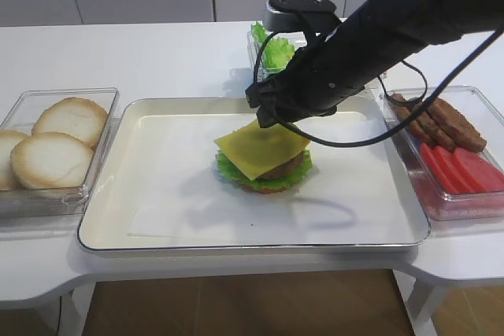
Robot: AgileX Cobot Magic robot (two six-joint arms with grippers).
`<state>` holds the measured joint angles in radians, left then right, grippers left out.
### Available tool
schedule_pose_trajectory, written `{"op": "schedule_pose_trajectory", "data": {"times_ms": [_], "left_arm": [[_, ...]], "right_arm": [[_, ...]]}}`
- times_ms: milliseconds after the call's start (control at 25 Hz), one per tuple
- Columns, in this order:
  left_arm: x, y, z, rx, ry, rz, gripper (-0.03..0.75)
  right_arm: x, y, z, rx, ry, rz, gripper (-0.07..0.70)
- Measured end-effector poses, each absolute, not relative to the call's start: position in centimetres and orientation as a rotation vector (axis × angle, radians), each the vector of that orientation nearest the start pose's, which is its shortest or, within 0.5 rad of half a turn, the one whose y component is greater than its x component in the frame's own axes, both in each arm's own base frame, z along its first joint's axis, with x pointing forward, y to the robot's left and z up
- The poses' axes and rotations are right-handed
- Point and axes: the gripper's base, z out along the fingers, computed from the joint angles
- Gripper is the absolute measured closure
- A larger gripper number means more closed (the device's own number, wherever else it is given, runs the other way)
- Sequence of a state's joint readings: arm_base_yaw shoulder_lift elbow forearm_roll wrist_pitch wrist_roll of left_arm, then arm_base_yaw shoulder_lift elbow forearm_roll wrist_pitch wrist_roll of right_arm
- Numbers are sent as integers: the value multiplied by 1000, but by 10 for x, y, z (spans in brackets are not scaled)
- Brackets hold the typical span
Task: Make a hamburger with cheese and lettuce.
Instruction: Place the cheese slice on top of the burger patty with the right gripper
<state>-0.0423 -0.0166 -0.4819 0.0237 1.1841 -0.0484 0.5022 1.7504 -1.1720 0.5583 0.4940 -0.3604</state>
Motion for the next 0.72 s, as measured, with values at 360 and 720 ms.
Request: {"op": "schedule_pose_trajectory", "data": {"times_ms": [360, 720], "left_arm": [[-11, 2, 263, -9, 2169, -23, 249], [-11, 2, 263, -9, 2169, -23, 249]], "right_arm": [[316, 200, 226, -562, 2479, 580, 137], [306, 188, 253, -507, 2474, 516, 130]]}}
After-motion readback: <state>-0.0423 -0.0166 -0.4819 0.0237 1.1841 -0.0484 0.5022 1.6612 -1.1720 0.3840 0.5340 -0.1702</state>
